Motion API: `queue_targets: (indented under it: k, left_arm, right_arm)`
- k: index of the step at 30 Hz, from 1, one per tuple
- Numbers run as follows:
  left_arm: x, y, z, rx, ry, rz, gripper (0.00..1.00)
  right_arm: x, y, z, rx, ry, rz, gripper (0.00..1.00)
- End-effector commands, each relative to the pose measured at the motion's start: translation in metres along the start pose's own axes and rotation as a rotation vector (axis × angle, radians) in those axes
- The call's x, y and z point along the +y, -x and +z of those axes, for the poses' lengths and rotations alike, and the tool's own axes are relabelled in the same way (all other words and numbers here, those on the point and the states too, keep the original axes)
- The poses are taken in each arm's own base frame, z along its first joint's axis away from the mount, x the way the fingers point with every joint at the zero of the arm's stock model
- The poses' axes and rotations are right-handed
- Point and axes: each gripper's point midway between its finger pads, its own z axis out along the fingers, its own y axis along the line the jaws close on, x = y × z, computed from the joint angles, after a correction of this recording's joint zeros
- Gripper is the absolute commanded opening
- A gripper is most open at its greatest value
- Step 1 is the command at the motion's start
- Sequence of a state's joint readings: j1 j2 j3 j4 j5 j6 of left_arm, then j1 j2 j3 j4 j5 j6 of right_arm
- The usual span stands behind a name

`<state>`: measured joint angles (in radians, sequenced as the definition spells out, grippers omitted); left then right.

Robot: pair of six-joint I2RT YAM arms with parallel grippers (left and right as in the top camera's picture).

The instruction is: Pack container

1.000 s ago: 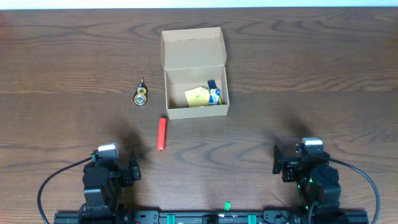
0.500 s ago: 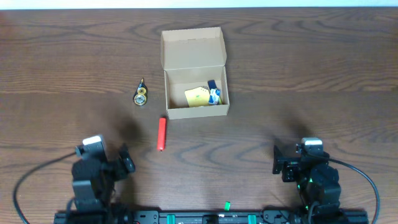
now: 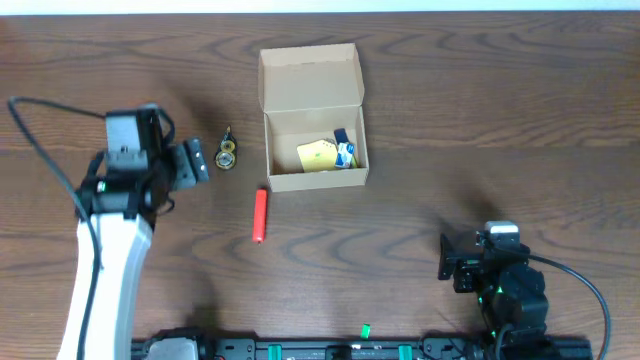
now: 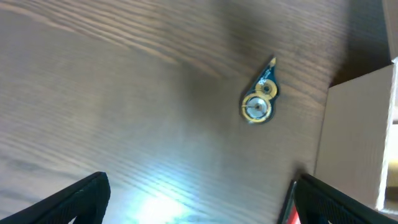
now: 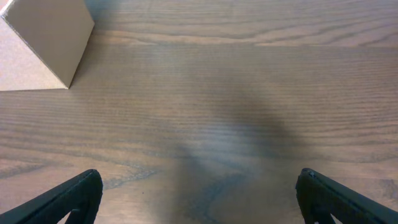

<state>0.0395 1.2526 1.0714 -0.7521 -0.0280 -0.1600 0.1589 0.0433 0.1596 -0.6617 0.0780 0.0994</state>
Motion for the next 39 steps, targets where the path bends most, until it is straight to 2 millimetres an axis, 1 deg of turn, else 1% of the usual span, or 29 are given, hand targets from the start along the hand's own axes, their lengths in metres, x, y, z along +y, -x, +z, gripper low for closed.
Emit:
queue_targets:
  k: [1, 4, 7, 12, 18, 20, 26, 31, 32, 36, 39]
  left_arm:
    - [-0.014, 0.005, 0.011, 0.050, -0.066, 0.000, 0.95]
    - [-0.023, 0.003, 0.018, 0.086, -0.110, -0.001, 0.96]
    - [-0.027, 0.003, 0.018, 0.095, -0.129, -0.002, 0.95]
    - [-0.022, 0.009, 0.016, 0.075, -0.100, 0.001, 0.95]
    - [-0.021, 0.007, 0.017, 0.086, -0.095, 0.003, 0.95]
    - [-0.021, 0.008, 0.019, 0.084, -0.093, -0.001, 0.95]
    - [-0.025, 0.033, 0.028, 0.068, -0.085, -0.005, 0.96]
    - [-0.029, 0.050, 0.042, 0.101, -0.073, -0.007, 0.96]
    - [-0.029, 0.054, 0.046, 0.110, -0.068, -0.029, 0.96]
    - [-0.024, 0.064, 0.058, 0.123, -0.056, -0.132, 0.96]
    - [-0.026, 0.066, 0.069, 0.127, -0.070, -0.109, 0.96]
  right_arm:
    - [-0.002, -0.001, 0.000, -0.001, -0.008, -0.006, 0.99]
    - [-0.002, -0.001, 0.000, -0.001, -0.008, -0.006, 0.99]
    - [-0.002, -0.001, 0.000, -0.001, -0.008, -0.006, 0.99]
    - [-0.002, -0.001, 0.000, -0.001, -0.008, -0.006, 0.99]
    - [-0.002, -0.001, 0.000, -0.001, -0.008, -0.006, 0.99]
    - [-0.002, -0.001, 0.000, -0.001, -0.008, -0.006, 0.99]
    - [-0.002, -0.001, 0.000, 0.000, -0.008, -0.006, 0.99]
    - [-0.002, -0.001, 0.000, -0.001, -0.008, -0.006, 0.99]
    - [-0.002, -0.001, 0.000, -0.001, -0.008, -0.006, 0.99]
    - [-0.002, -0.001, 0.000, -0.001, -0.008, -0.006, 0.99]
    - [-0.002, -0.001, 0.000, -0.001, -0.008, -0.006, 0.99]
